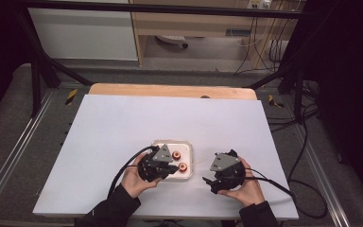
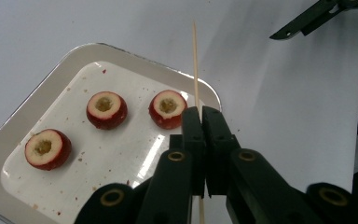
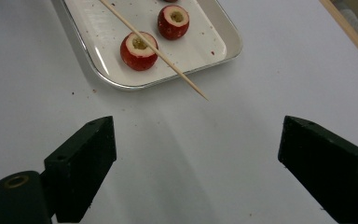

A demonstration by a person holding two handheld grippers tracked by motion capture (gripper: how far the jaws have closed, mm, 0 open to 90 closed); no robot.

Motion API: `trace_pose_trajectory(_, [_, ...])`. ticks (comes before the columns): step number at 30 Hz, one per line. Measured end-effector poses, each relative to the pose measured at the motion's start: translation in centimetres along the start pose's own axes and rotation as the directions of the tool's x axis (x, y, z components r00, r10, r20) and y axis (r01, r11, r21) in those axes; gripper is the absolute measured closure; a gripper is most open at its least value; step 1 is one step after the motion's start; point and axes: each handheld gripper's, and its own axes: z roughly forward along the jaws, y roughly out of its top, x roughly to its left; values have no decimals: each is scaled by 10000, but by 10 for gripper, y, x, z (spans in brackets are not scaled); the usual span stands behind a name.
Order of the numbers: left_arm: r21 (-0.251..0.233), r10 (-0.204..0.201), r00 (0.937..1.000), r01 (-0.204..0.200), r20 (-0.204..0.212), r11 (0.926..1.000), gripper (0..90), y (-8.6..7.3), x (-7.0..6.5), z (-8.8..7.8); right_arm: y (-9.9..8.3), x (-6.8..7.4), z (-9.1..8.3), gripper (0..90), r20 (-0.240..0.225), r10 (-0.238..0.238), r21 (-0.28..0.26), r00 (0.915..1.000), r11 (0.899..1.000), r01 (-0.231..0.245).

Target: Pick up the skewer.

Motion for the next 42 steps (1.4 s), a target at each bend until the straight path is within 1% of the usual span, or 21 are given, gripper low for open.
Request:
trace_pose_trajectory(1, [-4, 24, 10000, -24, -14, 10000, 885, 2, -1, 1, 4, 2, 0, 134, 30, -386, 71, 9993, 9992, 385])
trace_pose_trajectory(6, [172, 219, 9997, -220, 79, 9996, 885, 10, -5, 4, 11, 6, 0, 198, 81, -1279, 264, 9918, 9915, 1276])
trace_pose_trajectory(8, [215, 260, 9996, -262, 94, 9994, 885, 12, -6, 5, 12, 7, 0, 203, 71, -1385, 261, 9903, 9900, 1383])
trace_pose_trajectory(11, [252, 327, 9994, -330, 142, 9991, 885, 16, -9, 8, 14, 9, 3, 258, 36, -1887, 422, 9820, 9812, 1884])
trace_pose_trajectory(13, [341, 457, 9989, -461, 130, 9984, 885, 19, -11, 10, 15, 10, 3, 279, 11, -1993, 434, 9799, 9790, 1991])
trace_pose_trajectory(15, [410, 508, 9986, -513, 152, 9978, 885, 22, -13, 13, 14, 11, 5, 330, -68, -2460, 316, 9693, 9687, 2461])
trace_pose_trajectory(16, [445, 524, 9985, -531, 167, 9976, 885, 23, -14, 15, 14, 11, 5, 330, -68, -2460, 316, 9693, 9687, 2461])
trace_pose_trajectory(17, [509, 563, 9983, -571, 173, 9971, 885, 25, -14, 16, 14, 12, 6, 355, -123, -2781, 243, 9605, 9602, 2783])
trace_pose_trajectory(18, [502, 558, 9982, -567, 206, 9971, 885, 26, -15, 17, 14, 12, 6, 355, -123, -2781, 243, 9605, 9602, 2783])
trace_pose_trajectory(19, [470, 562, 9982, -572, 223, 9973, 885, 27, -15, 19, 14, 13, 7, 392, -177, -3038, 200, 9526, 9524, 3042])
trace_pose_trajectory(28, [612, 579, 9974, -605, 426, 9963, 885, 38, -21, 30, 11, 15, 11, 551, -267, -4056, 321, 9137, 9132, 4063])
trace_pose_trajectory(30, [643, 601, 9971, -630, 457, 9959, 885, 39, -22, 33, 11, 17, 13, 581, -268, -4372, 326, 8990, 8984, 4379])
trace_pose_trajectory(33, [688, 548, 9974, -579, 467, 9960, 885, 41, -23, 36, 10, 18, 15, 630, -331, -4941, 299, 8688, 8684, 4950])
trace_pose_trajectory(34, [782, 658, 9966, -694, 488, 9945, 885, 42, -22, 36, 10, 19, 15, 649, -335, -5052, 314, 8623, 8619, 5061])
trace_pose_trajectory(35, [824, 678, 9964, -718, 502, 9940, 885, 42, -22, 36, 9, 19, 15, 670, -302, -5231, 273, 8517, 8513, 5239])
trace_pose_trajectory(36, [814, 673, 9964, -714, 515, 9941, 885, 42, -22, 37, 9, 20, 15, 689, -357, -5244, 281, 8507, 8504, 5254])
trace_pose_trajectory(37, [839, 672, 9962, -717, 545, 9939, 885, 42, -22, 38, 8, 20, 15, 707, -404, -5342, 261, 8444, 8442, 5354])
trace_pose_trajectory(38, [839, 672, 9962, -717, 545, 9939, 885, 42, -22, 38, 8, 20, 15, 707, -404, -5342, 261, 8444, 8442, 5354])
trace_pose_trajectory(39, [831, 672, 9962, -717, 559, 9940, 885, 42, -22, 38, 8, 21, 16, 739, -479, -5513, 338, 8329, 8325, 5530])
trace_pose_trajectory(40, [859, 694, 9960, -740, 556, 9936, 885, 43, -22, 38, 7, 21, 16, 753, -504, -5611, 372, 8262, 8256, 5630])
trace_pose_trajectory(42, [879, 697, 9960, -745, 560, 9933, 885, 43, -22, 38, 7, 22, 16, 766, -500, -5658, 370, 8230, 8224, 5677])
